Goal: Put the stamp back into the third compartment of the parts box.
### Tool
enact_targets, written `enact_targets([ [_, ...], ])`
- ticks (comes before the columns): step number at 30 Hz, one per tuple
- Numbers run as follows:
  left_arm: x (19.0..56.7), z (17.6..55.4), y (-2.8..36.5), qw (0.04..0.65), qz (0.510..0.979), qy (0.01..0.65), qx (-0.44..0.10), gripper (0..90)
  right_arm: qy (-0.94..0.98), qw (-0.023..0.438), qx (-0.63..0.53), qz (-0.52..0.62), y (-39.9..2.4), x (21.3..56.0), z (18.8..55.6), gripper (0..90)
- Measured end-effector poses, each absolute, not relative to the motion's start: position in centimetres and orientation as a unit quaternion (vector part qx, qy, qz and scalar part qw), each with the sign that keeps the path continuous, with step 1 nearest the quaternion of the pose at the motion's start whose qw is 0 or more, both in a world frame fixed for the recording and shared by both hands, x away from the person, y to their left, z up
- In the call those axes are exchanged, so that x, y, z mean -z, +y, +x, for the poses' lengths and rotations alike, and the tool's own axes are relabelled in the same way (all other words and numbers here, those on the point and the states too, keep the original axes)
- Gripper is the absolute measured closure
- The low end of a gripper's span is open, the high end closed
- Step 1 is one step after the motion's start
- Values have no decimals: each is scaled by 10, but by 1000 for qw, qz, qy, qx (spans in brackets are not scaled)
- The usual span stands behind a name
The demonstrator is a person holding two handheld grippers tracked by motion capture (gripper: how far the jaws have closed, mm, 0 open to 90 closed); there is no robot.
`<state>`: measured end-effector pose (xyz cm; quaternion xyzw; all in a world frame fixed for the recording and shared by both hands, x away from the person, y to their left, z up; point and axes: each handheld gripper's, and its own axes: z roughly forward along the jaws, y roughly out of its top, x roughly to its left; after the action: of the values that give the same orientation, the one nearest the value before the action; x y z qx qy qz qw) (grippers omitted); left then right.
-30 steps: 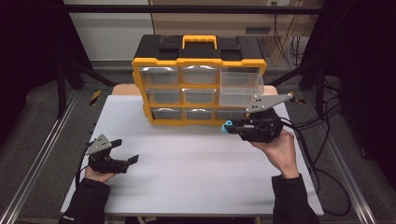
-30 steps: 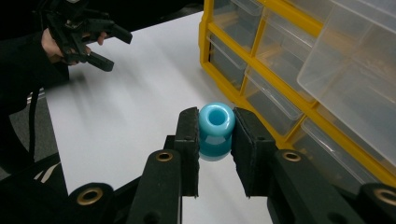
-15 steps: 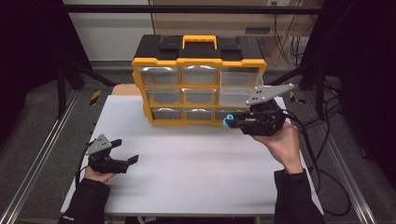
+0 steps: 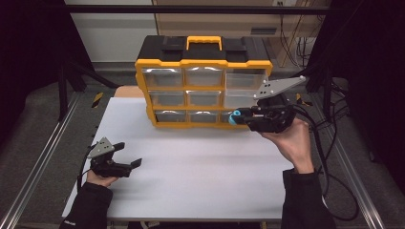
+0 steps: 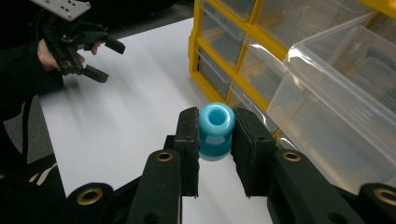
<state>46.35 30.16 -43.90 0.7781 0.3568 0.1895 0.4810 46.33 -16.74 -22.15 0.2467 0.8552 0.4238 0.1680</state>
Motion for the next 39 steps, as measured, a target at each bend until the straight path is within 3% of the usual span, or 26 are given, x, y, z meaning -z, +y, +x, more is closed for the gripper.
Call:
enact_targets([
  [39,439,463,302,482,778,356,-189,21,835,208,-427,279,-175,174,484,728],
])
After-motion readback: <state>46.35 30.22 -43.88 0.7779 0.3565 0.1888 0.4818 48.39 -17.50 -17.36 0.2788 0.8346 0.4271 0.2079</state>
